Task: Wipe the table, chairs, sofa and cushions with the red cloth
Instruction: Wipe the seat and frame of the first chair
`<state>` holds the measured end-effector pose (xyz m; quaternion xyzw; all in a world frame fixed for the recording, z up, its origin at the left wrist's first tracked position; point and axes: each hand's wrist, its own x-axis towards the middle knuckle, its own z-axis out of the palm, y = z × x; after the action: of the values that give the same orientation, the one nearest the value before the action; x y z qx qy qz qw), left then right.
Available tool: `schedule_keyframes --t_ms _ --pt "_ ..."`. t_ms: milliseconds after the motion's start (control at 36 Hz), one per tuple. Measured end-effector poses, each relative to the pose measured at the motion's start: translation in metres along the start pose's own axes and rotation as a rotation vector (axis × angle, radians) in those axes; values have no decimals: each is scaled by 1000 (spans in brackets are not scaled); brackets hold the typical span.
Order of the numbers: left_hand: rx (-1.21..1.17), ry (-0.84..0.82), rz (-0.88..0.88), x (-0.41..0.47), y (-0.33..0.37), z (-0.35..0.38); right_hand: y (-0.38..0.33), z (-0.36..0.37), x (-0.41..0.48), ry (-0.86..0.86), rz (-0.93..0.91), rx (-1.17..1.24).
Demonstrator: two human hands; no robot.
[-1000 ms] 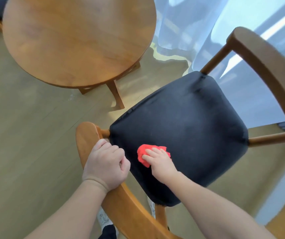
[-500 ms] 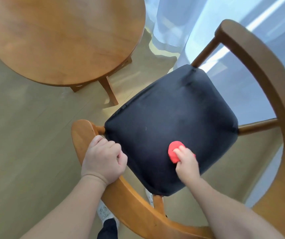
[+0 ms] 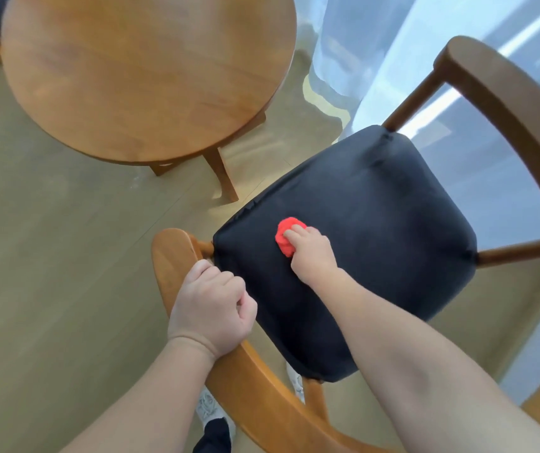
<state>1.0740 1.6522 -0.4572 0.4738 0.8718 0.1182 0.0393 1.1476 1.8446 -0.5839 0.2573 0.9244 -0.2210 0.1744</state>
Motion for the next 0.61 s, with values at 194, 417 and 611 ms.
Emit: schedule_keyframes --t_ms 194,417,611 --pt "-8 -29 5 3 1 -2 -4 21 -81 -395 -88 171" --pt "-32 -21 2 1 3 -2 15 -18 -117 -285 259 730" --pt "-17 -109 13 3 6 -11 21 -34 -143 -80 326 618"
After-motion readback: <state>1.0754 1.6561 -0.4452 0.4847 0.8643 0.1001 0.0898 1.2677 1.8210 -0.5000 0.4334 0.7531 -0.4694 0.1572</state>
